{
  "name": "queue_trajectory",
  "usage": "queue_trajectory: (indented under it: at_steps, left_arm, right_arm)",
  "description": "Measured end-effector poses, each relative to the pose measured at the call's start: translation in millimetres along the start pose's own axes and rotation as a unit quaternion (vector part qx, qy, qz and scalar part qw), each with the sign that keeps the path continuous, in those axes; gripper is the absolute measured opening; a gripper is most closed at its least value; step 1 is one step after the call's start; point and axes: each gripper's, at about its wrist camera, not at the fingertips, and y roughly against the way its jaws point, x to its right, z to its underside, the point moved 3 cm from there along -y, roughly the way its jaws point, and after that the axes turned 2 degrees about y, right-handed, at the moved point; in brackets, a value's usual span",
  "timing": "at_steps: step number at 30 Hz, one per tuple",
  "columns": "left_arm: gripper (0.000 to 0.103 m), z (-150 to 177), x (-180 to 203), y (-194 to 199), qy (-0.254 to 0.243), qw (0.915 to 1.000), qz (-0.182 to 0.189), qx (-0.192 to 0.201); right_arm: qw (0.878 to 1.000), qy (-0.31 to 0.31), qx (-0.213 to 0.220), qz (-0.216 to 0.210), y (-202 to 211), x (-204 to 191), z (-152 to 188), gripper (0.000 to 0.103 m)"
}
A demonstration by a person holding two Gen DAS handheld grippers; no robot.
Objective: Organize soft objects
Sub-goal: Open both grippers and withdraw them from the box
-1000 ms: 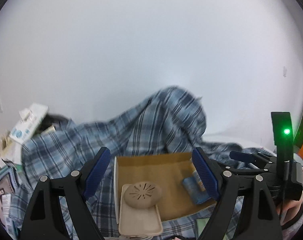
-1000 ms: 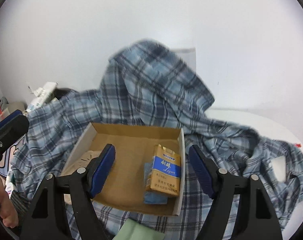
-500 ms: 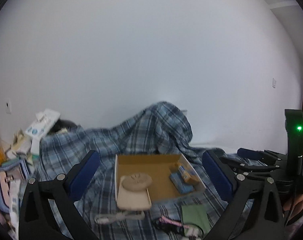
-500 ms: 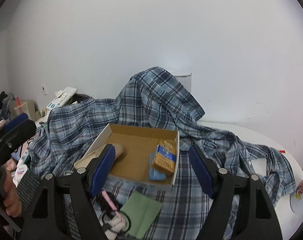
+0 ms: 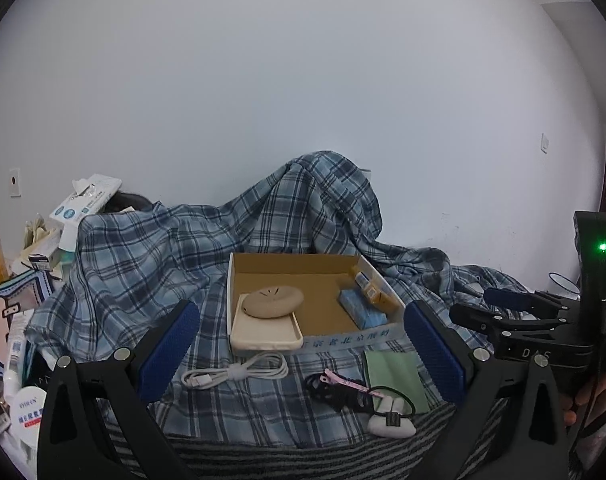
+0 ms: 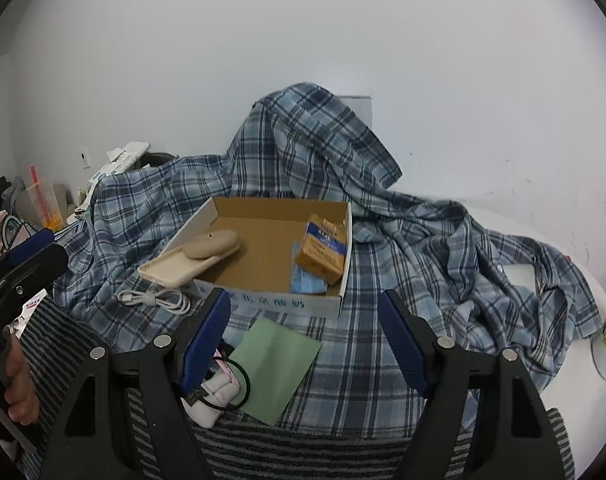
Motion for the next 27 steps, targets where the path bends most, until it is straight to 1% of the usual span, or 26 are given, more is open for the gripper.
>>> queue_trajectory:
  at_steps: [3, 6, 10, 14, 17, 19, 22, 23, 27]
  left_arm:
    - [0.103, 5.2, 1.1, -2.2, -0.004, 1.0, 0.0, 0.001]
    - [0.103, 10.5, 5.7, -5.4, -0.018, 0.9998, -0.001, 0.001]
    - [0.103, 17.1, 8.5, -12.8, -0.023, 0.9994, 0.012, -0.022]
    - [0.103, 16.6, 7.3, -8.9, -0.017, 0.9995, 0.017, -0.02]
    - [0.103, 16.9, 6.6, -6.4, -0.012, 0.9993, 0.015, -0.032]
    - [0.103, 17.2, 5.0, -0.3, -0.012, 0.9994, 0.011, -0.03]
    - [0.103, 20.6, 1.0, 4.5, -0.014, 0.9993, 0.003, -0.034]
    - [0.103, 21.9, -0.9, 4.7, -0.012, 0.9993, 0.003, -0.036]
    - [0.103, 27.0, -9.3, 2.8, 0.003, 0.999, 0.001, -0.045]
  right_arm:
    - [1.0, 0.0, -0.008, -0.001, -4.4, 0.6, 3.7, 0.075]
    - [1.0, -0.001, -0.021, -0.007, -8.2, -1.1, 8.9, 0.075]
    - [0.999, 0.009, -0.048, -0.013, -15.8, -7.7, 18.9, 0.075]
    - [0.998, 0.012, -0.066, -0.02, -18.3, -13.9, 25.4, 0.075]
    - [0.997, 0.032, -0.071, -0.018, -15.7, -21.0, 29.7, 0.075]
    - [0.996, 0.031, -0.084, -0.032, -15.1, -23.7, 33.5, 0.075]
    - [0.988, 0.01, -0.124, -0.09, -20.7, -28.8, 40.7, 0.075]
    - [0.986, 0.007, -0.131, -0.099, -22.0, -31.4, 43.3, 0.075]
    - [0.985, 0.035, -0.14, -0.097, -24.0, -48.7, 52.6, 0.075]
